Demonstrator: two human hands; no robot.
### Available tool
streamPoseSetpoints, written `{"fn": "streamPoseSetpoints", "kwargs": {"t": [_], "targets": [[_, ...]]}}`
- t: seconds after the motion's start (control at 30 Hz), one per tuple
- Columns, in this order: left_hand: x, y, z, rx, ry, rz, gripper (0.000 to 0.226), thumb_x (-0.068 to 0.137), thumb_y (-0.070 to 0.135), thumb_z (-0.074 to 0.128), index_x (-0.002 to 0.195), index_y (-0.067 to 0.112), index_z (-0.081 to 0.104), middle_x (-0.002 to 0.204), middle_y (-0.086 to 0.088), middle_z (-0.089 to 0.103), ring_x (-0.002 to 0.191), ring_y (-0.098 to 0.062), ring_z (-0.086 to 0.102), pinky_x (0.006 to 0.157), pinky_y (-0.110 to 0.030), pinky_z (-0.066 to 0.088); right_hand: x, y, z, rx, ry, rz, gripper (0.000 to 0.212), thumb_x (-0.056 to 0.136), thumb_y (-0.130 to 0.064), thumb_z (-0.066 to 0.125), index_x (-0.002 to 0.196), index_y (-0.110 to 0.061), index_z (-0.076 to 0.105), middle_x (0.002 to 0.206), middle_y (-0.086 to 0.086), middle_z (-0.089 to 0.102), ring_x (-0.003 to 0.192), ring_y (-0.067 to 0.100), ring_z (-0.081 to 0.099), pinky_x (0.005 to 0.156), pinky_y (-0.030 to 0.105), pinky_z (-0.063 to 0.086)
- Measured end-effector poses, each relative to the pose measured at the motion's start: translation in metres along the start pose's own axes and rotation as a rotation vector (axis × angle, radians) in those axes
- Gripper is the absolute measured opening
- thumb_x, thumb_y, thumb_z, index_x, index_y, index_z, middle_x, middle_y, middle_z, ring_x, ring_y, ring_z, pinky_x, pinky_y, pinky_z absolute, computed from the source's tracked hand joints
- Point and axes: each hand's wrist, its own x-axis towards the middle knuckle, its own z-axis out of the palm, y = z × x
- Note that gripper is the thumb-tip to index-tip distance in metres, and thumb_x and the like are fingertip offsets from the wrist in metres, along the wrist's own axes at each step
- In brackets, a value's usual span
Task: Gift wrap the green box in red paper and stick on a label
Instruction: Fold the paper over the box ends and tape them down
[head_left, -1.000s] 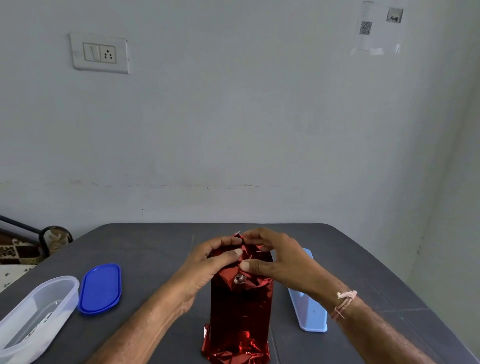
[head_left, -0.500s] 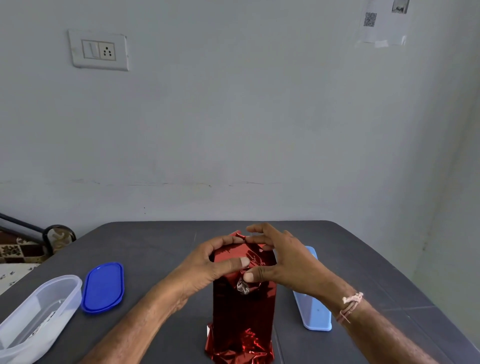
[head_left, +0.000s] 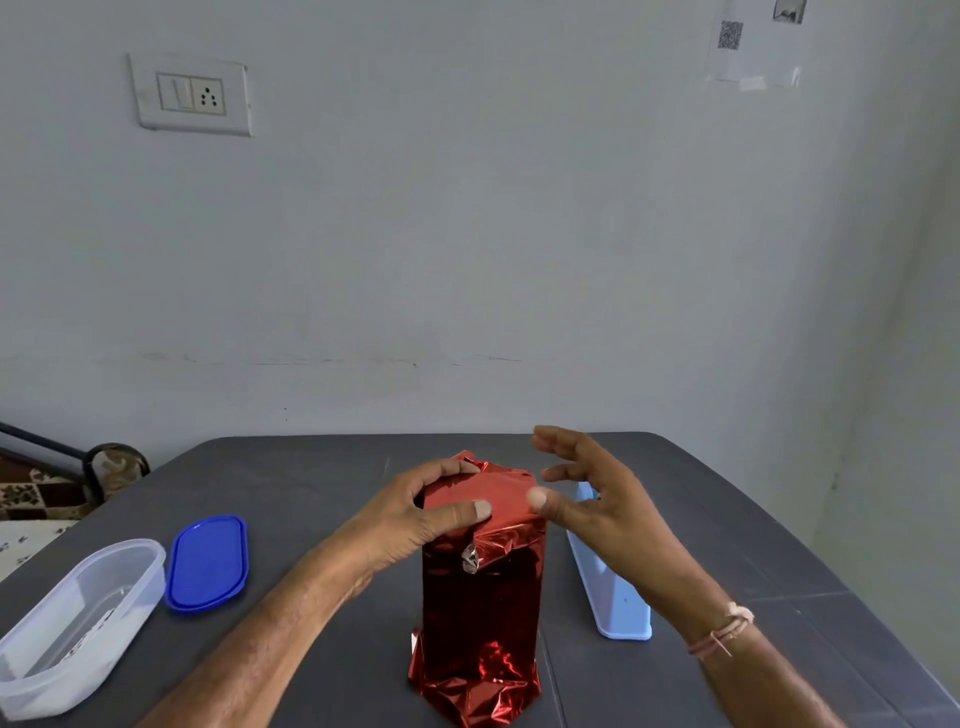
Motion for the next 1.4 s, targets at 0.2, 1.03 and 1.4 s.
{"fn": "streamPoseSetpoints", "kwargs": {"t": [0.2,1.03,1.4], "targets": [[0.002,-0.002,-0.001,0.004,-0.004,-0.029,0.057,0.068,0.053,0.082,0.122,0.048,0.064,0.131,0.009,0.059,0.116,-0.012,0.060,0.087,-0.022,0.049,-0.019,0.064,-0.032,-0.271,0.411,0.376,0.031,0.093,-0.047,0.068,0.118,-0.029,0.070,0.117,-0.014,0.069,0.121,0.016,0.058,0.095,0.036,0.052],[0.005,-0.012,0.001,-0.040,-0.008,-0.006,0.070,0.059,0.068,0.086,0.123,0.049,0.064,0.132,0.006,0.058,0.113,-0.014,0.061,0.089,-0.028,0.048,-0.004,0.092,-0.042,-0.034,0.220,0.986,0.023,0.097,-0.014,0.069,0.109,0.000,0.056,0.119,0.018,0.058,0.104,0.040,0.068,0.082,0.054,0.063],[0.006,-0.014,0.001,-0.066,0.000,0.013,0.062,0.064,0.058,0.082,0.123,0.048,0.065,0.131,0.009,0.060,0.114,-0.014,0.062,0.085,-0.024,0.048,-0.005,0.088,-0.041,0.123,0.246,0.979,0.041,0.098,-0.010,0.065,0.134,0.005,0.054,0.097,0.011,0.058,0.085,0.035,0.068,0.052,0.040,0.062]]}}
